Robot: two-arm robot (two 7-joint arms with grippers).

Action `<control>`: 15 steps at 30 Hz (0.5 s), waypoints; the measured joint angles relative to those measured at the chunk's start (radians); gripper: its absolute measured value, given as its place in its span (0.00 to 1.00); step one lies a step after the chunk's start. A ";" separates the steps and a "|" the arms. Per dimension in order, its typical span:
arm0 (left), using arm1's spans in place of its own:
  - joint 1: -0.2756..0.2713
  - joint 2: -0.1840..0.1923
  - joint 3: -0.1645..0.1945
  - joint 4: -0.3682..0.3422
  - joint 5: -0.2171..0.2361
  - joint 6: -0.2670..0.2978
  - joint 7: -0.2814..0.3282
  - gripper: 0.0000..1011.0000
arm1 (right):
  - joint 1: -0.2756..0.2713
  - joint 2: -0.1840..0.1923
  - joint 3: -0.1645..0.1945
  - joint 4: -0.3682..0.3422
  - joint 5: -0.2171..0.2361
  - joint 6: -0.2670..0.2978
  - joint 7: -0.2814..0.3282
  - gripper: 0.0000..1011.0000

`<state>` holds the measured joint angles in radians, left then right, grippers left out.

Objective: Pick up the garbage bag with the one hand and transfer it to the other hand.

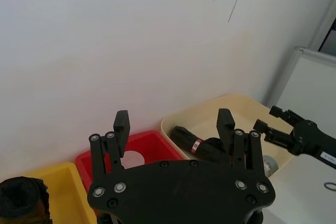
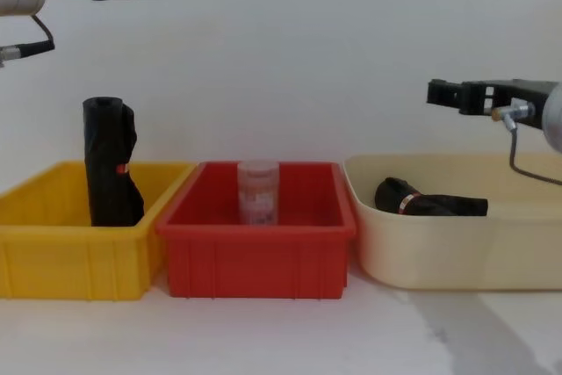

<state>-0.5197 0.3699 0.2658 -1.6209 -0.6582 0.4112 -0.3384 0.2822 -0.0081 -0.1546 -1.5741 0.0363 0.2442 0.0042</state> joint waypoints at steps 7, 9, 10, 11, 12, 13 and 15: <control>-0.016 0.006 0.024 0.031 0.007 -0.023 -0.034 0.99 | -0.048 0.014 -0.025 -0.027 0.002 -0.058 0.048 0.99; -0.024 0.007 0.037 0.049 0.014 -0.035 -0.050 0.99 | -0.065 0.020 -0.034 -0.039 0.006 -0.073 0.067 0.99; -0.027 0.007 0.041 0.055 0.016 -0.040 -0.055 0.99 | -0.070 0.022 -0.037 -0.044 0.007 -0.077 0.072 0.99; -0.027 0.007 0.041 0.055 0.016 -0.040 -0.055 0.99 | -0.078 0.025 -0.042 -0.051 0.009 -0.083 0.080 0.99; -0.034 0.007 0.054 0.074 0.023 -0.053 -0.071 0.99 | -0.090 0.030 -0.049 -0.060 0.013 -0.091 0.092 0.99; -0.034 0.007 0.054 0.074 0.023 -0.053 -0.071 0.99 | -0.097 0.033 -0.052 -0.065 0.014 -0.094 0.098 0.99; -0.040 0.008 0.065 0.089 0.029 -0.064 -0.083 0.99 | -0.115 0.041 -0.065 -0.082 0.021 -0.105 0.119 0.99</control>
<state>-0.5600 0.3775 0.3309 -1.5318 -0.6295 0.3473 -0.4214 0.1668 0.0334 -0.2194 -1.6560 0.0571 0.1390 0.1228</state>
